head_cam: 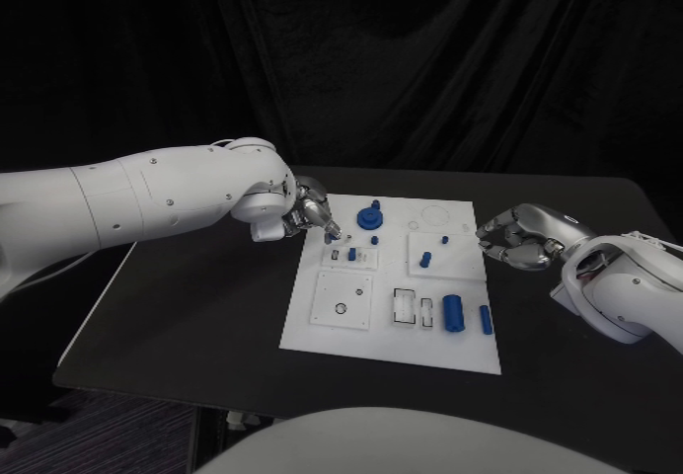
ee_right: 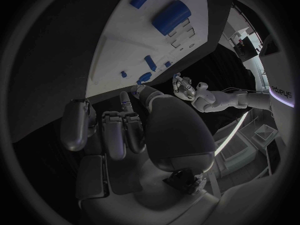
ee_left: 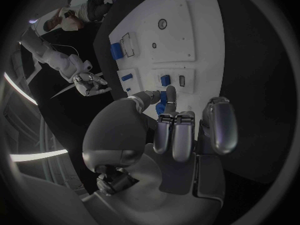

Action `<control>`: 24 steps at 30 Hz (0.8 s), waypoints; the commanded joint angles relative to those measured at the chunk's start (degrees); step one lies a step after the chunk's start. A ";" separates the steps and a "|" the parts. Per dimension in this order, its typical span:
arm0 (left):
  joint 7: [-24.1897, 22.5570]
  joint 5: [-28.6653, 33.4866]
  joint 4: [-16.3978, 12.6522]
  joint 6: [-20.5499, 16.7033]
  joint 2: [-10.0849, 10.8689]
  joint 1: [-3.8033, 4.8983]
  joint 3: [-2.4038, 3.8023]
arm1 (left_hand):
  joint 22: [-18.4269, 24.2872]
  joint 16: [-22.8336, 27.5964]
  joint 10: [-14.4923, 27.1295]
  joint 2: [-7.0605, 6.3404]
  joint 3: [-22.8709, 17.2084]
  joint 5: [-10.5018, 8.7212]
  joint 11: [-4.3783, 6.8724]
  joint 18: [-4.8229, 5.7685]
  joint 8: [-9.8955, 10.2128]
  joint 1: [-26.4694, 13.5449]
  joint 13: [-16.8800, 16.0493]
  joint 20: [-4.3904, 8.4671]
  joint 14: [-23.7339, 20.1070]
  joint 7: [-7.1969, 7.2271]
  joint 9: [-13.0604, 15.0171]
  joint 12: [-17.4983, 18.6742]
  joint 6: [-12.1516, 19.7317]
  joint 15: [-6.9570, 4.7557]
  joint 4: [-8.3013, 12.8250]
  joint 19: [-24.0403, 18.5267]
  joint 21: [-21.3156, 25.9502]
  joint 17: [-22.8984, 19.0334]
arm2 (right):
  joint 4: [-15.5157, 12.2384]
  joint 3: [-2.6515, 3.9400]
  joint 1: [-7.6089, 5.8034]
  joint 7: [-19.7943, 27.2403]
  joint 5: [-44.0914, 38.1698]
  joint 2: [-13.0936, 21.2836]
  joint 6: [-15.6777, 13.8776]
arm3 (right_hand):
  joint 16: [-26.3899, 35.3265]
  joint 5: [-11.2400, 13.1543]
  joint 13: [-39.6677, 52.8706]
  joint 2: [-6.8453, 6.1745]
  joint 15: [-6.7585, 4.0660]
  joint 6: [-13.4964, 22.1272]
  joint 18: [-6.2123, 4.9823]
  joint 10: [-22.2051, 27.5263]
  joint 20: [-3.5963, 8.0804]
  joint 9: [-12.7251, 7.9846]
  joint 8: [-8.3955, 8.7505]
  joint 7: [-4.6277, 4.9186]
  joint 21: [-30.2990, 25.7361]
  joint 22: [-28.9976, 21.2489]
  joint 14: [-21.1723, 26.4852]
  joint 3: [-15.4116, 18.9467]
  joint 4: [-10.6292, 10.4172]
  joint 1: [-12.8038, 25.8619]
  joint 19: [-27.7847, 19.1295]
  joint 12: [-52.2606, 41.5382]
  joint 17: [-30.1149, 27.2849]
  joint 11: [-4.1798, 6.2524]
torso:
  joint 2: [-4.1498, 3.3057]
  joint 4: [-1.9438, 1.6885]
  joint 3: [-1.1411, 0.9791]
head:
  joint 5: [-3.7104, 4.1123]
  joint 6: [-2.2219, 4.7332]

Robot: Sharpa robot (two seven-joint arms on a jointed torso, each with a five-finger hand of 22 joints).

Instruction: Assemble the parts on the task board

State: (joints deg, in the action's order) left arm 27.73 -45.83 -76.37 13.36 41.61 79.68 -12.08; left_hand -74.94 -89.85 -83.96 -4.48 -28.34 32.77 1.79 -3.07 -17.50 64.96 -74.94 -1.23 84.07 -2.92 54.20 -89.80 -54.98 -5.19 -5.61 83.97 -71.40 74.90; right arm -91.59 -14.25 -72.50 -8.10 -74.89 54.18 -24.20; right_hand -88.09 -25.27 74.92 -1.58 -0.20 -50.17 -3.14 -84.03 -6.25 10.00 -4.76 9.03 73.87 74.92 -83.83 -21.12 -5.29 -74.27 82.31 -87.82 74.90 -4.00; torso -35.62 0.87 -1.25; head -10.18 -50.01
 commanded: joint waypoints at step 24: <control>7.61 4.06 13.75 21.14 -9.77 0.92 0.02 | -10.15 -0.15 -5.77 1.19 -5.94 -3.59 -0.66 -0.66 0.98 -1.48 -14.86 -0.70 5.93 -0.23 -0.42 0.17 -0.47 0.84 6.25 0.05 0.04 15.10 | -0.29 0.04 0.12 -1.11 0.01 -0.21 -0.23 | 0.33 -0.45 12.00 -0.22 0.27 -0.02 -0.95 -2.63 0.13 -0.19 0.34 0.09 -0.29 9.34 -5.03 -0.54 0.08 -0.24 -0.38 0.28 11.96 -0.26 | -0.13 -0.03 0.09 | -0.54 0.01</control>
State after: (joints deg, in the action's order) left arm 34.60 -41.87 -62.99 31.72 32.20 80.56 -12.11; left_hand -74.93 -89.85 -83.94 -3.67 -29.45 28.97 1.40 -3.06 -16.24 63.68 -74.94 -1.66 84.16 -3.29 53.66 -89.35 -55.07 -4.69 -4.50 83.98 -71.40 74.90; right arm -91.77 -14.25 -72.50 -8.17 -74.82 54.00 -24.22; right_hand -88.09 -25.51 74.91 -1.58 -0.20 -50.17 -3.14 -84.03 -6.25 9.88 -4.76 9.03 73.87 74.91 -83.83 -21.28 -5.13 -74.27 82.31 -87.83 74.90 -4.00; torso -35.72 0.84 -1.18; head -10.64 -50.01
